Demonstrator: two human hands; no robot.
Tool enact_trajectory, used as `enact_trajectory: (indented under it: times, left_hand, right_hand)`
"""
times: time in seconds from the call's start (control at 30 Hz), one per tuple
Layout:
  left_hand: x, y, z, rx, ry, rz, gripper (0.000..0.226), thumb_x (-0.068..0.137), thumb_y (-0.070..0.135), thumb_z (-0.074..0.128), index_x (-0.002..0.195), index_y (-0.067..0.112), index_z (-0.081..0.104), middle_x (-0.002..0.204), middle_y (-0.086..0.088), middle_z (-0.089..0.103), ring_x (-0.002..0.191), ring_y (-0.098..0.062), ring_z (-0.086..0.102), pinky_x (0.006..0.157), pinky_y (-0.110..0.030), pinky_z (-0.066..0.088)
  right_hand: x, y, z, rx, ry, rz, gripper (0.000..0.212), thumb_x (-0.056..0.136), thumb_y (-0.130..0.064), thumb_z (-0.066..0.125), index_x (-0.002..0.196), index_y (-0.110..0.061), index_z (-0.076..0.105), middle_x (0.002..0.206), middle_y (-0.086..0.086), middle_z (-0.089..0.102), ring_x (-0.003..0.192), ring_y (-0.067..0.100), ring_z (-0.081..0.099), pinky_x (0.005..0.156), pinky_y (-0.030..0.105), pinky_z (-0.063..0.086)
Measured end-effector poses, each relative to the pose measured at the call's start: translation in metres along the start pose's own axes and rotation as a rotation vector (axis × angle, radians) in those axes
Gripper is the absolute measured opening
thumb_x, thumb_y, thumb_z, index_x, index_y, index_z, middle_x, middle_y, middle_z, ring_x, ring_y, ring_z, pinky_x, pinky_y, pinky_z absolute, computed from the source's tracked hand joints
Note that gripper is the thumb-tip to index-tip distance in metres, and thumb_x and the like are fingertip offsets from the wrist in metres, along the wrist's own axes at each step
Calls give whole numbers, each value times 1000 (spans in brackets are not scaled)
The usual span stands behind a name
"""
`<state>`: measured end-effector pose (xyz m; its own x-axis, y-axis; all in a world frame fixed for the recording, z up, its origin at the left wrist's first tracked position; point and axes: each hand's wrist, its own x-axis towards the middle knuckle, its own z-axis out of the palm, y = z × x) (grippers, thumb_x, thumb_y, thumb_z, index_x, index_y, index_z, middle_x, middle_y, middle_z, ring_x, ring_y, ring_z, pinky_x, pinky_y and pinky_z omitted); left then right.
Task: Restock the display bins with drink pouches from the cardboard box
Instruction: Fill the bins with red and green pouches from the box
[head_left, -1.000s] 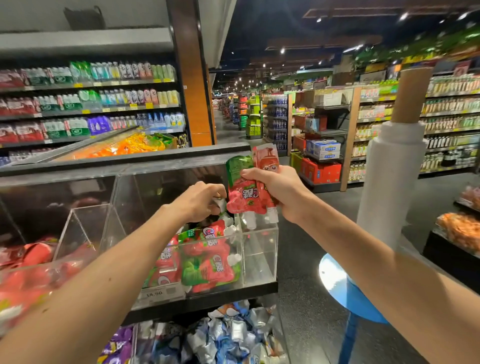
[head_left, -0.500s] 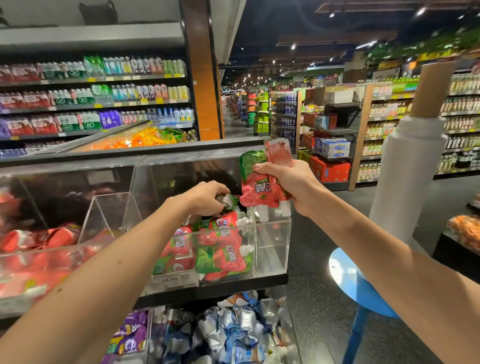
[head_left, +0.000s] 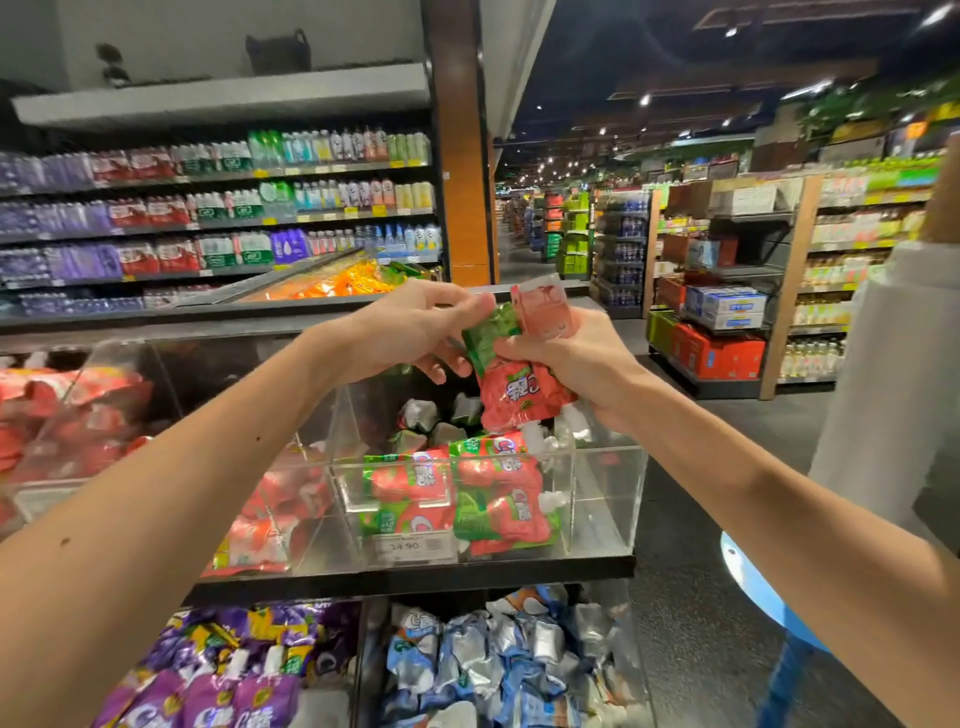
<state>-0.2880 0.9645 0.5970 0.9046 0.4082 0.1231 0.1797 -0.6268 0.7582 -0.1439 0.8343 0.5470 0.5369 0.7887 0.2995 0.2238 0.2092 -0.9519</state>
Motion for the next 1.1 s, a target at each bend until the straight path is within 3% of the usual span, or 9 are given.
enact_trajectory:
  times: [0.07,0.23,0.4,0.57,0.67,0.8,0.93,1.03,1.1]
  left_hand:
    - [-7,-5,-6,62,-3,-12,38,94,45,56,121,21,68,103,-6,75,78,-17,67,66,-29,55]
    - [-19,-6,-23,71,84,50,32,88,32,69,116,17,70,103,-10,74,93,-24,71,81,-34,60]
    - [-19,-17,-26,592,379,228,36,85,24,78,119,20,68,104,4,68,88,-12,64,74,-21,51]
    - [4,-61,-5,849,295,240,30,85,7,75,113,17,70,107,0,65,87,-14,61,82,-28,52]
    - [22,-86,1,997,254,157,26,90,12,70,115,21,69,111,-2,65,94,-23,65,83,-37,53]
    - [37,-99,1,1111,247,57,19,91,7,63,109,12,64,106,-8,65,97,-32,65,78,-41,51]
    - [44,-104,5,1289,205,-73,26,92,-3,55,113,12,51,107,-14,66,100,-37,65,73,-41,44]
    - [49,-110,9,1506,157,-144,36,93,-3,52,124,14,45,112,-10,68,107,-32,66,98,-44,40]
    - [52,-111,10,1569,121,-171,40,94,-3,49,130,14,44,113,-9,68,109,-30,65,107,-44,34]
  right_hand:
    - [-1,-1,7,-32,-68,-29,30,78,-8,82,106,-11,73,92,4,78,79,16,75,66,25,60]
    - [-1,-6,14,-76,-90,-141,23,77,-10,83,97,-10,72,81,-3,75,70,8,71,59,17,53]
    - [8,-9,6,-78,52,-171,40,79,-21,83,100,6,62,74,11,60,63,23,54,48,26,46]
    - [6,1,14,-87,20,-108,30,81,-19,80,94,1,63,69,6,56,51,10,50,44,19,43]
    - [7,7,20,-79,5,-60,36,79,-23,82,99,1,64,75,8,58,54,10,51,45,19,45]
    - [11,12,22,-102,-13,-32,29,77,-29,84,93,-13,66,76,0,63,63,9,58,52,17,47]
    - [11,15,19,-131,-2,-17,33,78,-30,83,93,-6,66,76,1,62,67,12,57,54,19,47]
    - [9,17,19,-123,12,-4,46,78,-30,84,101,4,64,78,7,59,68,16,54,53,24,46]
    - [8,18,17,-118,8,-2,47,78,-29,84,103,5,64,77,7,59,66,15,53,51,21,45]
